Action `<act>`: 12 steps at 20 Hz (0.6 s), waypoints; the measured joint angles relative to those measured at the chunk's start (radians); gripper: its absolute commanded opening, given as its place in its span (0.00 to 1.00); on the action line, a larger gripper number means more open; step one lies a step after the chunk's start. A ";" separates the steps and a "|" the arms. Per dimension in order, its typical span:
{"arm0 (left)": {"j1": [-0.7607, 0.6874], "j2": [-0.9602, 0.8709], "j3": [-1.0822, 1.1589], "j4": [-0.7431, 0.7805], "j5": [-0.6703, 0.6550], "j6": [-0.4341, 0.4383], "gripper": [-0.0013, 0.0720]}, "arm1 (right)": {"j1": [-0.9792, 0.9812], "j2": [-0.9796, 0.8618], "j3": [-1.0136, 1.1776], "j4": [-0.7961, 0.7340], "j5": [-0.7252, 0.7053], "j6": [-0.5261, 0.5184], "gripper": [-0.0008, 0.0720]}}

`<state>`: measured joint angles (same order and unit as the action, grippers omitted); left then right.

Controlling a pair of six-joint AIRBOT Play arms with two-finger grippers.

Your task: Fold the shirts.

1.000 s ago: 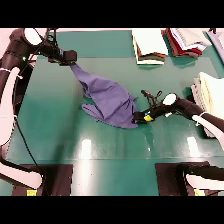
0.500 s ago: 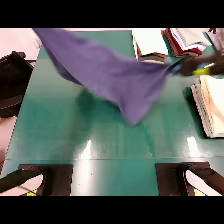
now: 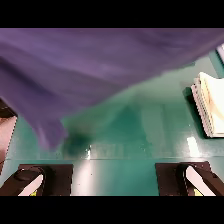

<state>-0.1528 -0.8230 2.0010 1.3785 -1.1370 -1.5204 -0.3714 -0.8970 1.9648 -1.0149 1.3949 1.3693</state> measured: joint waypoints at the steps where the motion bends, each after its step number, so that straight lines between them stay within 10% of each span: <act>1: 0.000 -0.010 -0.028 -0.013 -0.010 0.003 0.05 | 0.010 -0.031 0.026 0.000 0.011 0.006 0.04; 12: 0.000 -0.407 -0.543 -0.076 0.077 0.060 0.05 | 0.354 -0.533 -0.117 -0.347 -0.039 0.089 0.04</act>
<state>-0.1528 -1.2301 1.4582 1.3025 -1.0603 -1.4601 -0.0177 -1.4300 1.8473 -1.3617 1.3563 1.4578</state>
